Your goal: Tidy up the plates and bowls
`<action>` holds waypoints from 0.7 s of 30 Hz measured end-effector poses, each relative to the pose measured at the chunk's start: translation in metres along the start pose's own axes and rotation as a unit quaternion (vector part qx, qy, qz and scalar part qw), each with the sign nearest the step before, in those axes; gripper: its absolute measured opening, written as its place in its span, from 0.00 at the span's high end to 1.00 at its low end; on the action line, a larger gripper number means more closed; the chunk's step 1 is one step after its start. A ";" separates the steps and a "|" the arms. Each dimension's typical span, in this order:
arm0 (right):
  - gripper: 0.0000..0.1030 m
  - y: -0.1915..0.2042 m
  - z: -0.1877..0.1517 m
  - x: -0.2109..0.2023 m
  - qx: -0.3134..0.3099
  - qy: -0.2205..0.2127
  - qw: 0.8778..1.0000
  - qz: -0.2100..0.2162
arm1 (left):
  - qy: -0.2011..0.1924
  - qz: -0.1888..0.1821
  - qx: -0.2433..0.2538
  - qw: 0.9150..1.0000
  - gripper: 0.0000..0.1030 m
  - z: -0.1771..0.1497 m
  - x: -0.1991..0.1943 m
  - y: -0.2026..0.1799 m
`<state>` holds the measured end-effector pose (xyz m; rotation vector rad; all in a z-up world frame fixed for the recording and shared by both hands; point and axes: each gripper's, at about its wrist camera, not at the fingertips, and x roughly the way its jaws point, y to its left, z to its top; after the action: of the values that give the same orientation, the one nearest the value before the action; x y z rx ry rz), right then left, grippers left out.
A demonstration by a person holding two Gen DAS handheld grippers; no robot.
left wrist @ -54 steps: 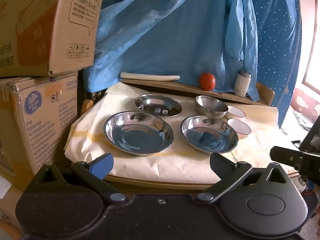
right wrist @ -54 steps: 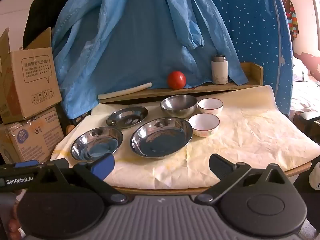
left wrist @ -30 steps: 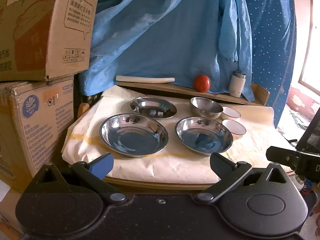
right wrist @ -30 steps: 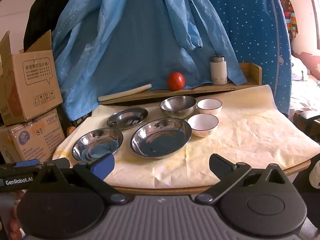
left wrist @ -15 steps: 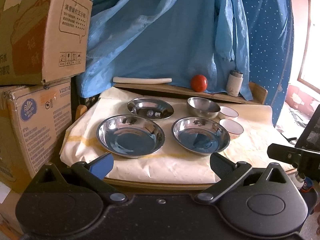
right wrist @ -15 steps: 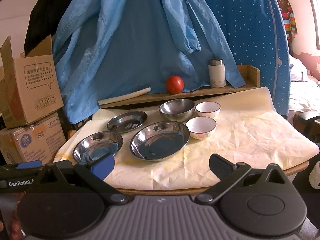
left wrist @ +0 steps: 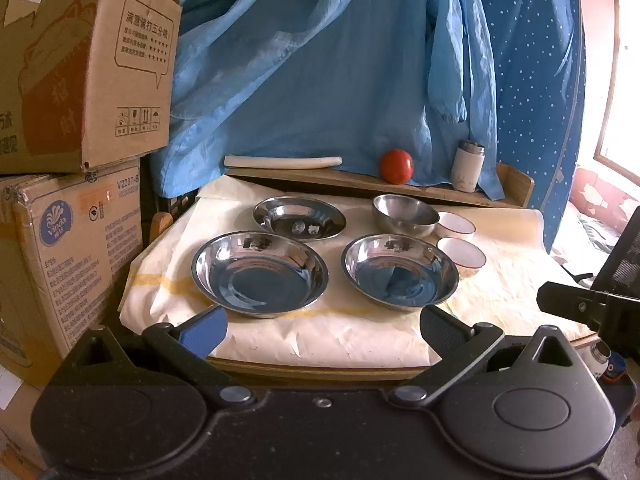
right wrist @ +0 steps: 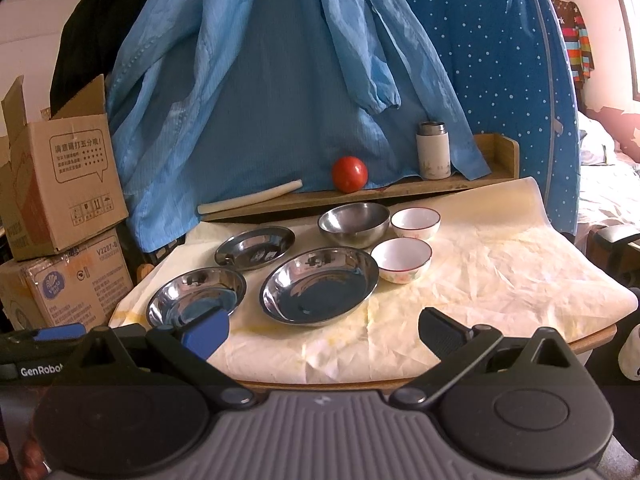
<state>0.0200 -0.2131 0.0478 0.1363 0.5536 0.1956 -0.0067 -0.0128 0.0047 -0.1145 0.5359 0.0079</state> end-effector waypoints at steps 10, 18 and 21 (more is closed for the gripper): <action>0.00 -0.002 -0.001 0.001 0.002 -0.001 1.000 -0.002 | 0.002 -0.002 -0.001 1.000 0.01 0.000 0.002 -0.001; 0.00 -0.003 -0.001 0.005 0.004 0.001 1.000 -0.005 | 0.003 -0.002 -0.001 1.000 0.01 0.000 0.004 -0.001; 0.00 -0.004 -0.001 0.007 0.005 0.002 1.000 -0.006 | 0.005 -0.002 -0.001 1.000 0.01 0.000 0.005 -0.002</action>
<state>0.0261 -0.2149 0.0427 0.1422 0.5587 0.1821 -0.0024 -0.0151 0.0027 -0.1173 0.5452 0.0040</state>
